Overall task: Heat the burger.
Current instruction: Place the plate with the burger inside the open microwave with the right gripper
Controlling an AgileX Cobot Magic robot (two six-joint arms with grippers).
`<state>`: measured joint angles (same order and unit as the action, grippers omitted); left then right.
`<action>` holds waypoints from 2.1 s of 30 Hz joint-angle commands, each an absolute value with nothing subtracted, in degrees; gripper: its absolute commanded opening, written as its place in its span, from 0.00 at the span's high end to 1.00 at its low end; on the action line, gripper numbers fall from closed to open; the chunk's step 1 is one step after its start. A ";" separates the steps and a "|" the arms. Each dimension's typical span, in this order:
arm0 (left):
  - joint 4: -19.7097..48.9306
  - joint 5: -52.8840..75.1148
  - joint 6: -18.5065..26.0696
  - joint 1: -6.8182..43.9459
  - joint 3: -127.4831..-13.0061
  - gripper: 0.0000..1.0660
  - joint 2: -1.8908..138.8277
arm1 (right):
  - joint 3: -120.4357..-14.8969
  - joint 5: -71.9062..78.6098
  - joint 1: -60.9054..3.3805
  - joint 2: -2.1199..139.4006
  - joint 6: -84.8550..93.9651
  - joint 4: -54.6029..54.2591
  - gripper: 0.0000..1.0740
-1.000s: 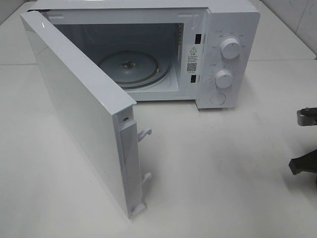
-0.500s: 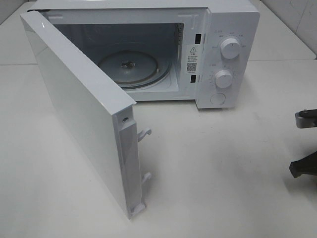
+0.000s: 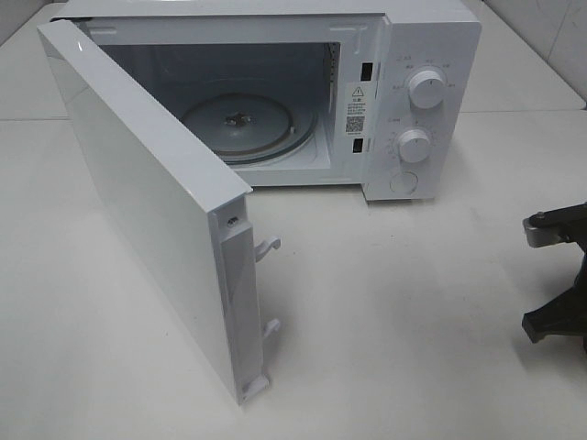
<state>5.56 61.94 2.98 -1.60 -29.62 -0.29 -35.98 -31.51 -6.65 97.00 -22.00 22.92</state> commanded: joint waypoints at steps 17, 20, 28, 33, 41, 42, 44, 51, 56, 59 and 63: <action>5.73 61.19 3.21 -1.72 -29.56 0.06 -1.09 | -35.47 -35.52 -9.91 88.81 -26.99 30.94 1.00; 5.73 61.19 3.21 -1.72 -29.56 0.06 -1.09 | -35.47 -36.38 -12.09 88.69 -29.05 33.23 1.00; 5.73 61.19 3.21 -1.72 -29.56 0.06 -1.09 | -35.47 -39.53 -16.84 88.69 -31.11 36.55 1.00; 5.73 61.19 3.21 -1.72 -29.56 0.06 -1.09 | -35.47 -42.23 -19.71 88.69 -33.52 39.48 1.00; 5.73 61.19 3.21 -1.72 -29.56 0.06 -1.09 | -35.47 -45.66 -23.72 88.69 -34.09 40.79 1.00; 5.73 61.19 3.21 -1.72 -29.56 0.06 -1.09 | -35.47 -46.07 -24.75 88.69 -34.09 40.79 1.00; 5.73 61.19 3.21 -1.72 -29.56 0.06 -1.09 | -35.47 -46.24 -25.27 88.69 -34.09 40.79 1.00; 5.73 61.19 3.21 -1.72 -29.56 0.06 -1.09 | -35.47 -48.59 -28.88 88.69 -34.03 40.74 1.00; 5.73 61.19 3.21 -1.72 -29.56 0.06 -1.09 | -35.47 -49.85 -31.05 88.69 -34.03 40.45 1.00; 5.73 61.19 3.21 -1.72 -29.56 0.06 -1.09 | -35.47 -50.36 -32.31 88.69 -34.03 40.28 1.00; 5.73 61.19 3.21 -1.72 -29.56 0.06 -1.09 | -34.95 -51.11 -33.86 88.64 -34.03 40.05 1.00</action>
<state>5.56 61.94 2.98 -1.60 -29.62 -0.29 -35.29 -48.19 -33.29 89.61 -33.52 38.04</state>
